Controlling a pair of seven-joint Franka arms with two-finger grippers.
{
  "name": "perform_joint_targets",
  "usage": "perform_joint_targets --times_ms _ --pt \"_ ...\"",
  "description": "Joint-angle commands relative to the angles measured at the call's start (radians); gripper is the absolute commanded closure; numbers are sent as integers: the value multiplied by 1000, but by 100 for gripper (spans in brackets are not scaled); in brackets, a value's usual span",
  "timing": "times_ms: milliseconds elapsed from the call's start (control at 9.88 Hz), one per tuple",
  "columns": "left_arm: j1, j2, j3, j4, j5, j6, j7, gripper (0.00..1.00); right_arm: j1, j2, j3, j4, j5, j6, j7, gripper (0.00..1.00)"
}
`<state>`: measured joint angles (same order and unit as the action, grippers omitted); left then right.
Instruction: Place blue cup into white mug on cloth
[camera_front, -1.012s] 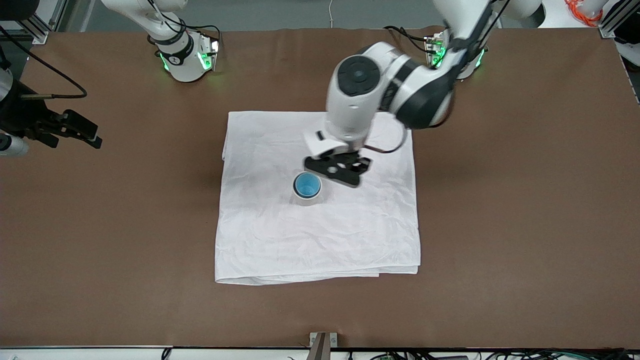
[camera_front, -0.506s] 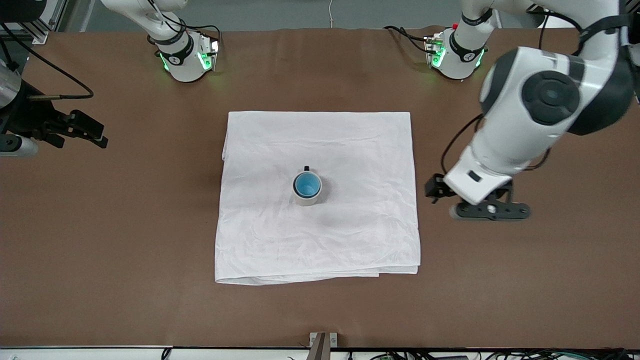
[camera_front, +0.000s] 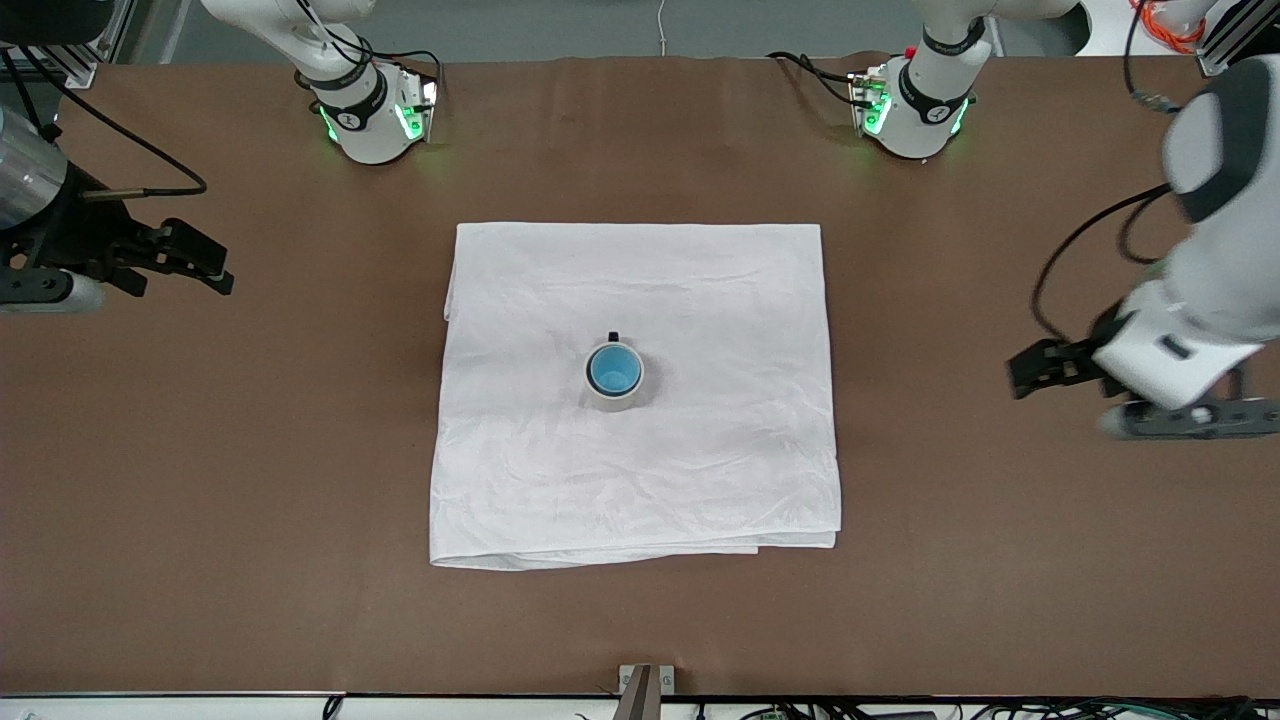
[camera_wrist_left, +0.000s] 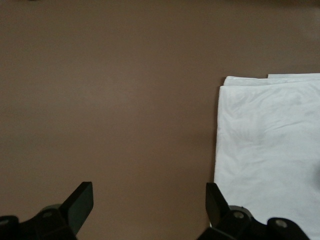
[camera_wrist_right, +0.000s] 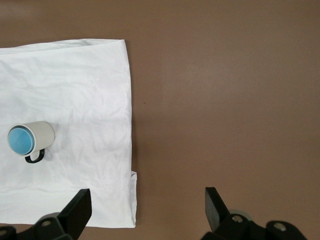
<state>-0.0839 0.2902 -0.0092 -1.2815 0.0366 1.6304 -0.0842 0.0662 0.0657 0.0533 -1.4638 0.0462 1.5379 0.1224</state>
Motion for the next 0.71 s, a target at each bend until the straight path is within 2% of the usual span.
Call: perform_joint_targets --times_ms 0,101,202,405,607 --pt "10 -103 75 -36 -26 -56 85 1 4 -4 -1 -30 9 -4 -7 0" --pt "13 -144 77 -68 -32 -85 60 0 4 -6 -1 -39 15 -4 -6 0" --pt "13 -181 77 -125 -34 -61 35 0 4 -6 -3 -43 47 -7 -6 0" --pt "13 -303 74 -352 -50 114 32 0 6 -10 -1 -70 69 -6 -6 0" --pt "15 -321 78 -365 -50 117 34 0 0 -12 -3 -73 135 -5 -6 0"
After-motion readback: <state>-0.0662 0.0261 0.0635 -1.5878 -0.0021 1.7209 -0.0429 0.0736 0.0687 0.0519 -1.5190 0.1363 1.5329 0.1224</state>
